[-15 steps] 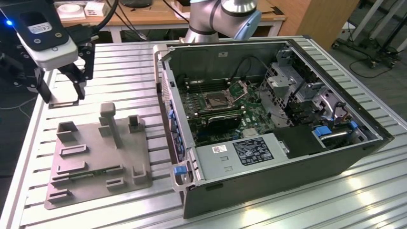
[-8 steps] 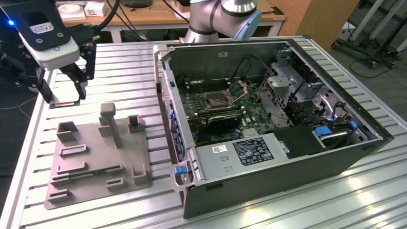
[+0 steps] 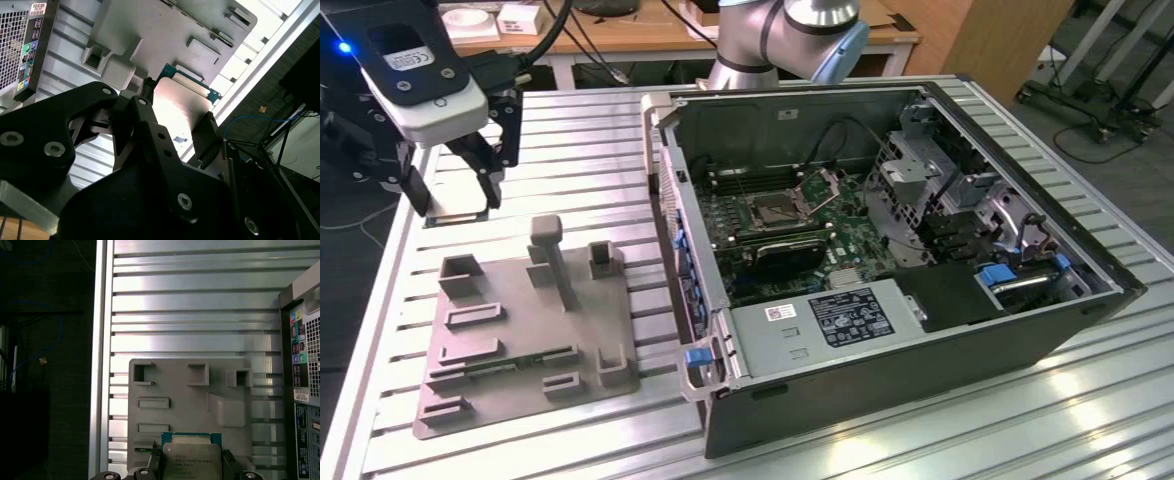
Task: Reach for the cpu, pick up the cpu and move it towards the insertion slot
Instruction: 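Pick up the cpu and move it towards the insertion slot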
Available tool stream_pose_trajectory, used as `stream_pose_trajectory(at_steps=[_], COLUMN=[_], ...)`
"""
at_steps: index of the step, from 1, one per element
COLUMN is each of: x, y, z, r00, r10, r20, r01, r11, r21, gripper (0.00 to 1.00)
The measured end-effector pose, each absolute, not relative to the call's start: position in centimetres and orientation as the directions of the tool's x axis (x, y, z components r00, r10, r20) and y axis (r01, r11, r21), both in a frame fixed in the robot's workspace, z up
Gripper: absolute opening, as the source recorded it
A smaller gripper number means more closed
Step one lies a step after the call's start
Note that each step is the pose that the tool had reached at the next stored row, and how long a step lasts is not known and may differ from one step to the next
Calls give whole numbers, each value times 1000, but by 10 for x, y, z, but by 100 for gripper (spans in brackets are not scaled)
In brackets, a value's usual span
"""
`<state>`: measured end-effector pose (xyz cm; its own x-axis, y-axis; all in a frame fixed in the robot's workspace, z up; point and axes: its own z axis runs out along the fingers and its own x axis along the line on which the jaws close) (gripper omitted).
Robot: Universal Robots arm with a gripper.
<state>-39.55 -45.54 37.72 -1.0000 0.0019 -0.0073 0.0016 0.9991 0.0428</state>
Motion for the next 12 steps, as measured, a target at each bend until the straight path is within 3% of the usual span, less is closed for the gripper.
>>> stream_pose_trajectory(at_steps=[12], x=[-392], y=[-456], z=[377], r00=[-1000], r10=[2], r20=[-7], r01=[2], r11=[999], r21=[43], gripper=[54])
